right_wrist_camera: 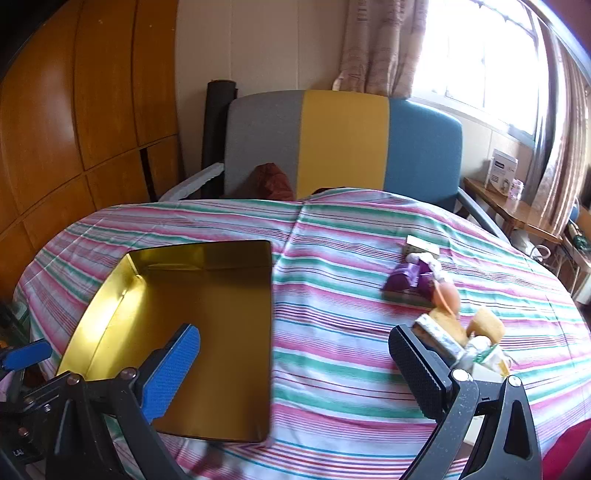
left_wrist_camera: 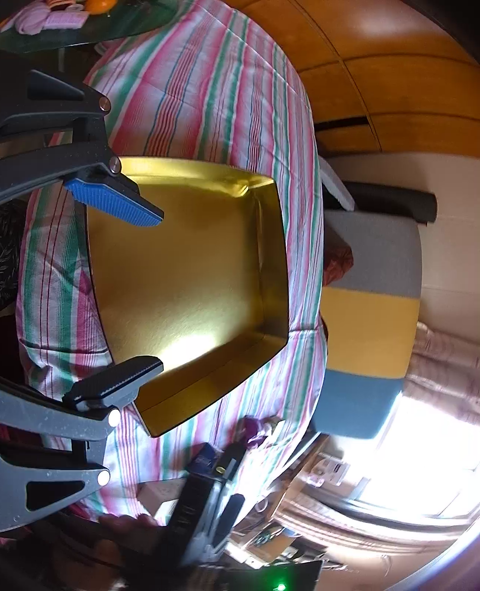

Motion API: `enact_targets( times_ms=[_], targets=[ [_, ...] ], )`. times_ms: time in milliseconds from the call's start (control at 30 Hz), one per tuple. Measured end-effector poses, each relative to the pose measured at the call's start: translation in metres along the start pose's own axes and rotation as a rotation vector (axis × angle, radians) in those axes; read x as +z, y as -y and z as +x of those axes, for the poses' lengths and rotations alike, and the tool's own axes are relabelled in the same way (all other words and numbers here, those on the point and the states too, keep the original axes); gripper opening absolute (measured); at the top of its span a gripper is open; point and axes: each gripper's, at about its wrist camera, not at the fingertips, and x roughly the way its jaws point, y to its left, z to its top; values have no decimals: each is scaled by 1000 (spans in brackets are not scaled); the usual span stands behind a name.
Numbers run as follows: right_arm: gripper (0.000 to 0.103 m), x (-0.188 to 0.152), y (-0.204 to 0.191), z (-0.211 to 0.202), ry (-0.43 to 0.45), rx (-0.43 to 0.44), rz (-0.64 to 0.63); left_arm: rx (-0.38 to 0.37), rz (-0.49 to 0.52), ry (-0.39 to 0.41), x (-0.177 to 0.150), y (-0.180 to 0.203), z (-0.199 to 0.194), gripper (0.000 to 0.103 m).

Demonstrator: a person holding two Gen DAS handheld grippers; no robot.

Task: Organize objects
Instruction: 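Move both tools from the gold tray toward the pile of items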

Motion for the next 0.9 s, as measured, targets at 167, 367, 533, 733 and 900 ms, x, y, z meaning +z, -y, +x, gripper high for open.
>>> enact_targets(
  times_ms=[167, 367, 533, 733, 900],
  targets=[
    [103, 7, 67, 1, -11, -58, 103, -41, 27, -59, 5, 3, 10, 74],
    [103, 13, 171, -9, -2, -193, 295, -85, 74, -131, 13, 22, 27, 74],
    [103, -1, 231, -10, 12, -237, 416, -178, 104, -198, 24, 52, 42, 74],
    [103, -19, 264, -5, 14, -189, 597, -231, 212, -197, 46, 107, 57, 74],
    [103, -21, 267, -7, 23, -152, 641, -251, 378, -202, 58, 167, 84, 74]
  ],
)
